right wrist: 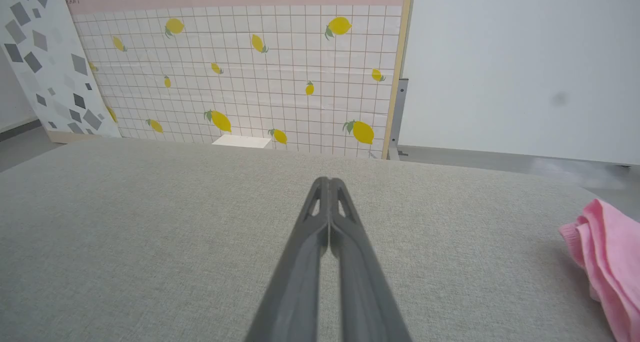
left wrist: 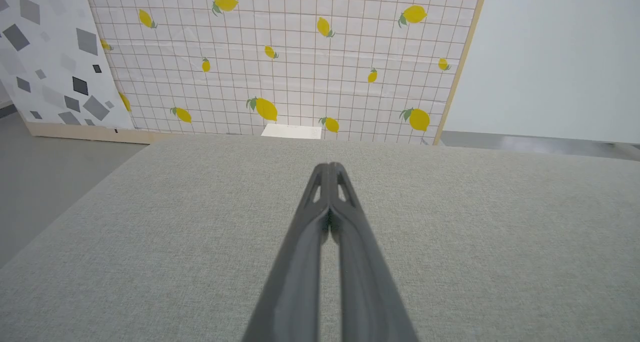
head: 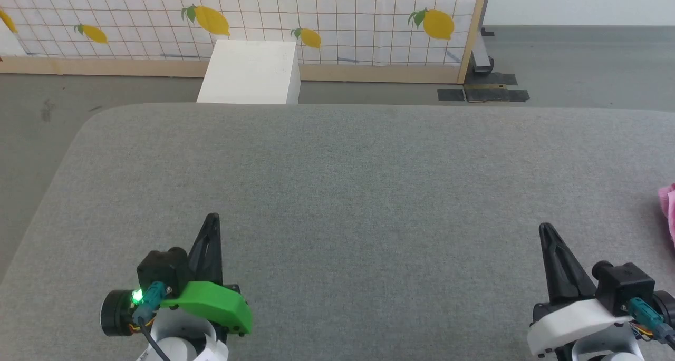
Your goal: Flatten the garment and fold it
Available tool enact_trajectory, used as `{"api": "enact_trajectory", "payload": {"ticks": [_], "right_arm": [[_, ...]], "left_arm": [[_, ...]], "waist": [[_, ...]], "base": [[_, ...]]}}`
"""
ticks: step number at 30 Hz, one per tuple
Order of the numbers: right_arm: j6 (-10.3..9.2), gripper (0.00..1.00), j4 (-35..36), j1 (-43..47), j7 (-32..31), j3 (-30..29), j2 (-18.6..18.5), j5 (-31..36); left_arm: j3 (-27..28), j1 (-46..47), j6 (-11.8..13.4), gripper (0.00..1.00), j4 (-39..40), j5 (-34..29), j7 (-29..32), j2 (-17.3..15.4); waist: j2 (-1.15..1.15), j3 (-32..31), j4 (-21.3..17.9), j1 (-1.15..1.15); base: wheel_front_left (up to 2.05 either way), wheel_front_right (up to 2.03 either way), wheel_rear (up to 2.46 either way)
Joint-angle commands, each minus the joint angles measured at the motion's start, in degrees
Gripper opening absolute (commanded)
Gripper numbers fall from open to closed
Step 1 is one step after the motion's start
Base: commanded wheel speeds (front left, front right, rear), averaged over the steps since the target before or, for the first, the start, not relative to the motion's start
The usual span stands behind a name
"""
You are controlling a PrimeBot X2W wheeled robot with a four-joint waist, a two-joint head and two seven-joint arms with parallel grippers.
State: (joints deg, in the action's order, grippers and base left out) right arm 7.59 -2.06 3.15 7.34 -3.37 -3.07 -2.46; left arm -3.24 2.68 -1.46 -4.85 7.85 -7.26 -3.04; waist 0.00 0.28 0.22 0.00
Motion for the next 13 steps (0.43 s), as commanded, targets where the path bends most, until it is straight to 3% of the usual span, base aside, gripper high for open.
{"api": "enact_trajectory", "payload": {"ticks": [1, 13], "right_arm": [[-0.05, 0.00, 0.44, -1.06, -0.42, 0.26, 0.10, 0.56], [-0.06, 0.00, 0.76, -1.47, -1.80, 0.88, 0.12, 0.93]], "left_arm": [[0.27, -0.98, 0.32, 0.00, 0.53, -1.16, 0.29, 0.08], [0.87, -1.32, 0.55, 0.00, 1.39, -2.49, 1.68, 0.10]], "waist": [[0.00, -0.01, 0.00, 0.00], [0.00, -0.06, -0.05, 0.00]], "base": [[0.00, 0.00, 0.00], [0.00, 0.00, 0.00]]}}
